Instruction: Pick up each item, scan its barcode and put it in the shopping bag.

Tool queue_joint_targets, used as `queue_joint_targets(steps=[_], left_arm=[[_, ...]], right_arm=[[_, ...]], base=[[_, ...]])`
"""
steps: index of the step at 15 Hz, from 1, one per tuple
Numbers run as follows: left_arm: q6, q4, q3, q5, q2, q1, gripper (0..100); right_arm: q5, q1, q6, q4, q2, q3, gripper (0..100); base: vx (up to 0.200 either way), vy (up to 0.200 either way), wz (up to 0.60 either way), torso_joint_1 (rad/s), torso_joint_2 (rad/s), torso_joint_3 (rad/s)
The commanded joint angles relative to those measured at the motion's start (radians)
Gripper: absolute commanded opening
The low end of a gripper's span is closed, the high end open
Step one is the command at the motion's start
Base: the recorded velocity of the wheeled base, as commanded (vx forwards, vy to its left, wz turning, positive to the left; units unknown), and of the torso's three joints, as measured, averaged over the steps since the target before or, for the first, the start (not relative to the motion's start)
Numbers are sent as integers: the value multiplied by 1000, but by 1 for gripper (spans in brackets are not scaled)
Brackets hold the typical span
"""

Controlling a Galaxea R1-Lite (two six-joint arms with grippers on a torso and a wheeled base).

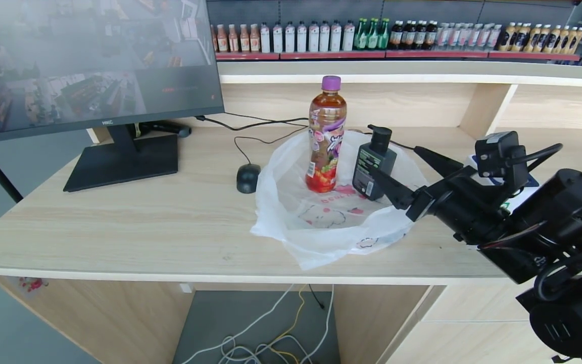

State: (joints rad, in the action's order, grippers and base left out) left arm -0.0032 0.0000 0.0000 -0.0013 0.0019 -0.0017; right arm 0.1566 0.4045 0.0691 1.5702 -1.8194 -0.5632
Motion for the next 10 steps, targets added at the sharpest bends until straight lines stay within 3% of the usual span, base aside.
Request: queue_joint_targets(steps=[1,2,8,10], left_arm=[[-1,0,0,1,0,0,100],[-1,0,0,0,0,0,100],[2,0,0,0,0,0,100],[0,0,0,0,0,0,100]], right_arm=[[1,1,0,1,14,12,100],[1,1,-2,1,14,16,100],[0,-4,-20,1,3,14,100],[0,-4,-20,1,2,9,100]], base=[[-200,0,0,2,2,2],[-200,0,0,2,2,12],[0,0,0,0,0,0],[0,-200,0,2,3,0]])
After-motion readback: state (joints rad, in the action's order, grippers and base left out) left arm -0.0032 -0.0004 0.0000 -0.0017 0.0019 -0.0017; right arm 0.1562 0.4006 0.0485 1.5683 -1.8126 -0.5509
